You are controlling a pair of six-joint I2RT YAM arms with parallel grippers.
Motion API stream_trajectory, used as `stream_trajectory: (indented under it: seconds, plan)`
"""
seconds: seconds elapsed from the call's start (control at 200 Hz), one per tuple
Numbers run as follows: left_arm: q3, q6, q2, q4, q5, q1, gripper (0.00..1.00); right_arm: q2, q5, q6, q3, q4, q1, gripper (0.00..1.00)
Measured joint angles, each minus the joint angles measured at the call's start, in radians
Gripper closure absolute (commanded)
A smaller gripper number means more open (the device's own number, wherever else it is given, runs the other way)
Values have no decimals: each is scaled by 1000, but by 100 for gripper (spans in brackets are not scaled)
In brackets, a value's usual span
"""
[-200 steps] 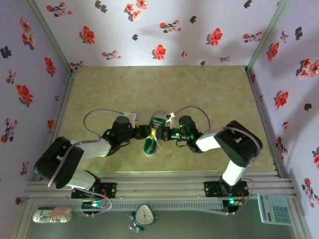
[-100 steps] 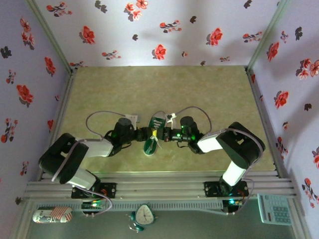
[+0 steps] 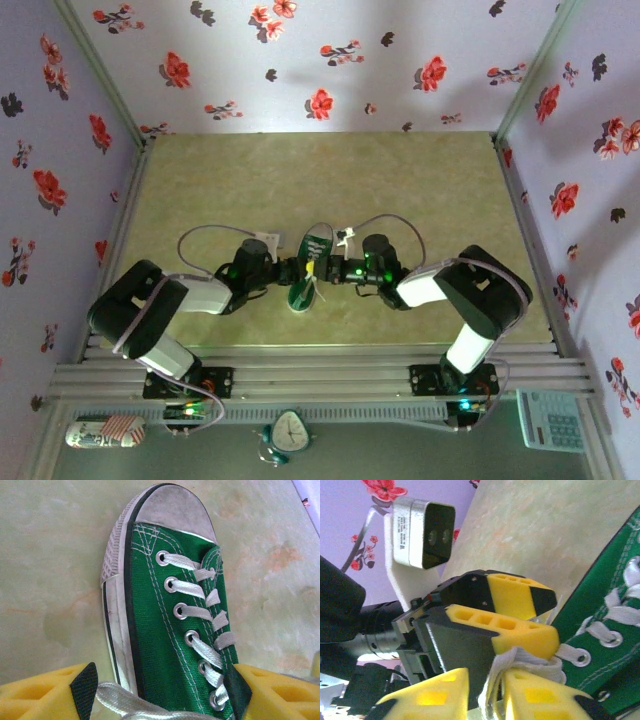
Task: Tie the shoes
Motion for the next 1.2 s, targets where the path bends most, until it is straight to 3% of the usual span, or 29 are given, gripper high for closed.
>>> stream_trajectory:
  seconds: [0.21, 0.36, 0.58, 0.885, 1.2]
  plan:
    - [0, 0, 0, 0, 0, 0, 28, -72, 61, -47, -3, -120, -5, 56]
    - [0, 0, 0, 0, 0, 0, 28, -140, 104, -97, -2, -230, -6, 55]
    - [0, 0, 2, 3, 0, 0, 28, -231, 209, -160, 13, -441, -6, 56]
    - [0, 0, 2, 3, 3, 0, 28, -343, 335, -263, 104, -709, 24, 70]
    - [0, 0, 2, 3, 4, 0, 28, -309, 447, -406, 289, -937, 150, 65]
